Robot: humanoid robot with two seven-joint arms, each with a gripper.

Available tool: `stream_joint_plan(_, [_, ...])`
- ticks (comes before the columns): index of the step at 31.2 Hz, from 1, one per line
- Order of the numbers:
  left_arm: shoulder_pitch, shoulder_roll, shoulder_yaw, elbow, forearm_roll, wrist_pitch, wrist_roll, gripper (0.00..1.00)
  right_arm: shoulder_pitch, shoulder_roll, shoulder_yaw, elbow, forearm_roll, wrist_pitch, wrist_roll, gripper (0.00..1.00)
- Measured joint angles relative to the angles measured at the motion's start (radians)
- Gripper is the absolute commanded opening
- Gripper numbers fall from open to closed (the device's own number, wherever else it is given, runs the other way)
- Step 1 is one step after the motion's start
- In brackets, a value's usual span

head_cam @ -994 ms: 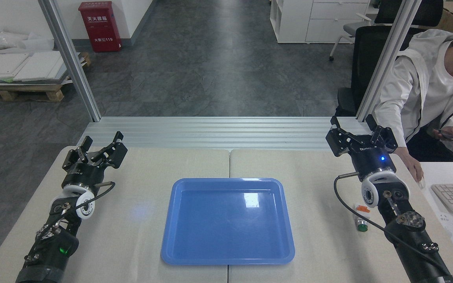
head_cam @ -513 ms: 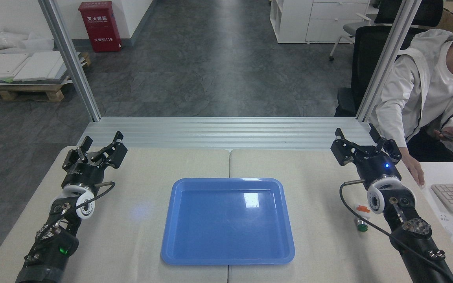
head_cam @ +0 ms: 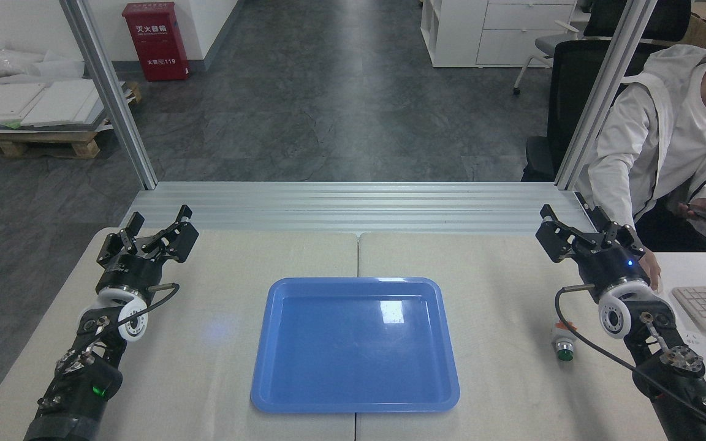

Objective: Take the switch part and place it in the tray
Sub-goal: 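Move the right gripper down toward the small orange-and-green switch part, then align the open right gripper above the switch part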

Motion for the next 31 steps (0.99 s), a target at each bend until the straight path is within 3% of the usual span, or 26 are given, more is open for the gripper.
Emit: stream_joint_plan(31, [0.0,0.0,0.0,0.0,0.0,0.0,0.0,1.0,0.015,-0.026,0.0,0.004,0.001,-0.01,-0.052,0.98])
